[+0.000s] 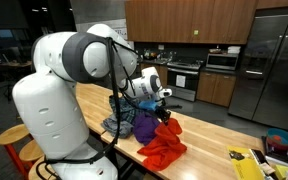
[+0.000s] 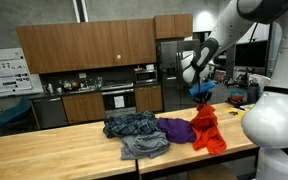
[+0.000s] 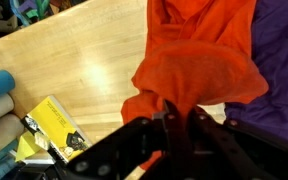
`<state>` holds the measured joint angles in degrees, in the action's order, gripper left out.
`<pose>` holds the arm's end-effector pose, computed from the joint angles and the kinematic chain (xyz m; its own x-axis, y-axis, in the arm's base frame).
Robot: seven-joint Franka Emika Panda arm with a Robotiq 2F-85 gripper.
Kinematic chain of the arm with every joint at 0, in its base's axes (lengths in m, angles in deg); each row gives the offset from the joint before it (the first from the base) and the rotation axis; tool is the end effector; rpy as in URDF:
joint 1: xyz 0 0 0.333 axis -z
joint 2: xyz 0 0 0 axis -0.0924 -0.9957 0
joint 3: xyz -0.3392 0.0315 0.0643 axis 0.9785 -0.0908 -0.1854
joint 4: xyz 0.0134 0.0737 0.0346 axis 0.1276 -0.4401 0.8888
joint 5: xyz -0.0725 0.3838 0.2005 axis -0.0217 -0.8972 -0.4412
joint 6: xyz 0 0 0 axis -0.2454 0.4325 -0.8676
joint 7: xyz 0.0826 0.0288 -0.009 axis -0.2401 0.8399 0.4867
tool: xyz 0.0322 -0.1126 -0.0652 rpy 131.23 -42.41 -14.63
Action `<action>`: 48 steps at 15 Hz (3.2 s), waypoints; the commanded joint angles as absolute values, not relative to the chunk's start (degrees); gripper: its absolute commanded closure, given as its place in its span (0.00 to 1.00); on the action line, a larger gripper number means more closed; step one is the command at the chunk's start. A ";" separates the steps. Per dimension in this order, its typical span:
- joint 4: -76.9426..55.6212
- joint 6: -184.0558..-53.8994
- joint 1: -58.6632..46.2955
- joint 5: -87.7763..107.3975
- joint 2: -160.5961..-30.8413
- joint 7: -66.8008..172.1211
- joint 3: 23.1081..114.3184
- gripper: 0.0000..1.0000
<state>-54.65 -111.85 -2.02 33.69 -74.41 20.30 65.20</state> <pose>0.5092 -0.0571 0.3253 0.9198 -0.3778 0.1063 -0.3906 -0.8549 0.3415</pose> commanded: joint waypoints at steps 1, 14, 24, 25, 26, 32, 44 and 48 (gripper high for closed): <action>-54.89 -109.49 -2.27 33.55 -72.84 18.73 64.50 0.98; -34.83 -102.16 -8.26 30.20 -85.86 13.24 59.31 0.98; -45.02 -109.58 -8.27 31.15 -81.02 13.29 64.83 0.95; -46.88 -111.42 -7.44 31.59 -80.25 12.90 65.63 0.73; -48.25 -113.59 -6.68 32.82 -79.72 11.99 66.30 0.71; -49.24 -127.53 -3.50 35.96 -81.63 14.40 68.58 0.41; -38.23 -123.92 0.11 -3.79 -90.09 64.98 62.20 0.00; -31.33 -114.11 0.97 -3.95 -94.25 70.22 63.95 0.00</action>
